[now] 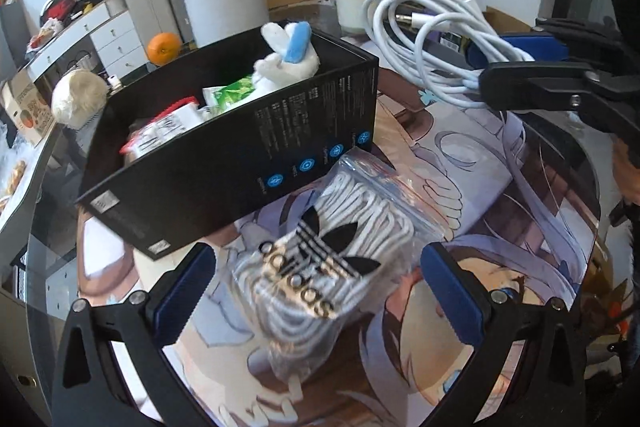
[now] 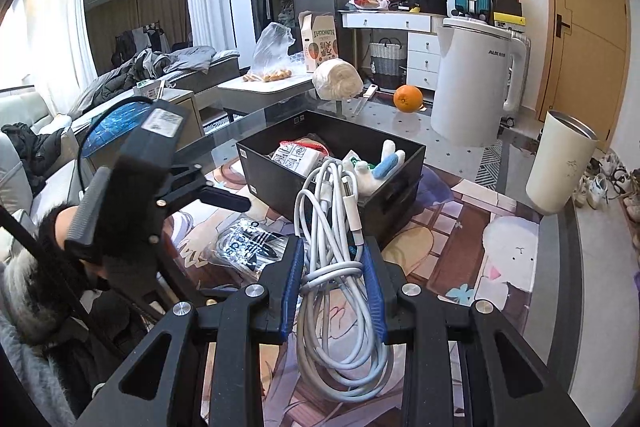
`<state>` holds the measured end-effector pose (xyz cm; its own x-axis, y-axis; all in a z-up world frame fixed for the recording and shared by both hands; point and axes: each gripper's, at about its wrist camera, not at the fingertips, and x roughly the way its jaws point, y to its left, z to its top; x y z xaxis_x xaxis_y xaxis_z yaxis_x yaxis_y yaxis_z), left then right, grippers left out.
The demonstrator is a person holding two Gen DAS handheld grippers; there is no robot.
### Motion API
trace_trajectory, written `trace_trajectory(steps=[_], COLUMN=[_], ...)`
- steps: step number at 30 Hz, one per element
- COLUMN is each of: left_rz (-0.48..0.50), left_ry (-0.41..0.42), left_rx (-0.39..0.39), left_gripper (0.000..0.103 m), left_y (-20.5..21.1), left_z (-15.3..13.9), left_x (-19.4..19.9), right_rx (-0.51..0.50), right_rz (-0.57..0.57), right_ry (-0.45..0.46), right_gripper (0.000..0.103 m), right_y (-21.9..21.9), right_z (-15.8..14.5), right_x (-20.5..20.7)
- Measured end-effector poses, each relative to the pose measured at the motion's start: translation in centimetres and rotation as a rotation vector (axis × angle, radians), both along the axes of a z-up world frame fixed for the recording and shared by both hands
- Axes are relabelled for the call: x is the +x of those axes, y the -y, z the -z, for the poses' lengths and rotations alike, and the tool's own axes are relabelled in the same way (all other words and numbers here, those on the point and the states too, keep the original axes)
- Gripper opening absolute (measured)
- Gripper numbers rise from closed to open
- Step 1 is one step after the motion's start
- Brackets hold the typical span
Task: Organize soft objects
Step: 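Grasp the adidas bag of white laces with the left gripper while the right gripper holds the cable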
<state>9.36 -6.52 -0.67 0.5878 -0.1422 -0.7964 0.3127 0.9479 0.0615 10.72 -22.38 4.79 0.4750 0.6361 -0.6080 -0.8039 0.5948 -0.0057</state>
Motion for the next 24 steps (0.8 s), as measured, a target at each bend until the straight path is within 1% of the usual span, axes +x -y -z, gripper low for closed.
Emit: trace_trajectory(steps=[4, 7, 9, 12, 14, 15, 17, 18, 19, 20, 22, 24], left_rz=[0.023, 0.015, 0.013, 0.037, 0.054, 0.058, 0.058, 0.057, 0.057, 0.058, 0.042, 0.028], left_ry=[-0.038, -0.047, -0.049, -0.036, -0.022, -0.015, -0.002, -0.002, 0.004, 0.012, 0.027, 0.034], left_rx=[-0.02, -0.039, -0.046, -0.065, -0.072, -0.071, -0.073, -0.077, -0.073, -0.069, -0.062, -0.078], left_gripper=[0.103, 0.103, 0.101, 0.088, 0.074, 0.071, 0.055, 0.054, 0.048, 0.045, 0.043, 0.042], left_y=[0.2, 0.1, 0.0, 0.1, 0.3, 0.4, 0.4, 0.4, 0.4, 0.4, 0.3, 0.0], left_z=[0.7, 1.2, 1.1, 0.9, 0.7, 0.6, 0.5, 0.4, 0.3, 0.3, 0.4, 0.1], left_x=[0.9, 1.2, 1.2, 0.8, 0.3, 0.1, -0.4, -0.7, -0.9, -1.2, -1.6, -1.8], right_rx=[0.002, 0.002, 0.002, 0.003, 0.002, 0.001, 0.0, 0.0, 0.0, 0.0, 0.001, 0.002], right_rz=[0.003, 0.003, 0.004, 0.004, 0.0, -0.003, -0.006, -0.007, -0.008, -0.009, -0.008, -0.007], right_ry=[-0.004, -0.004, -0.005, -0.005, -0.006, -0.005, -0.005, -0.005, -0.005, -0.005, -0.004, -0.003], right_gripper=[0.03, 0.03, 0.03, 0.03, 0.03, 0.03, 0.029, 0.029, 0.03, 0.03, 0.03, 0.03], right_y=[0.1, 0.2, 0.2, 0.3, 0.3, 0.2, 0.2, 0.1, 0.1, 0.0, -0.1, -0.2], right_z=[0.1, 0.1, 0.1, 0.1, 0.2, 0.2, 0.2, 0.3, 0.3, 0.3, 0.2, 0.2], right_x=[0.2, 0.2, 0.3, 0.3, 0.3, 0.3, 0.2, 0.2, 0.2, 0.2, 0.1, 0.1])
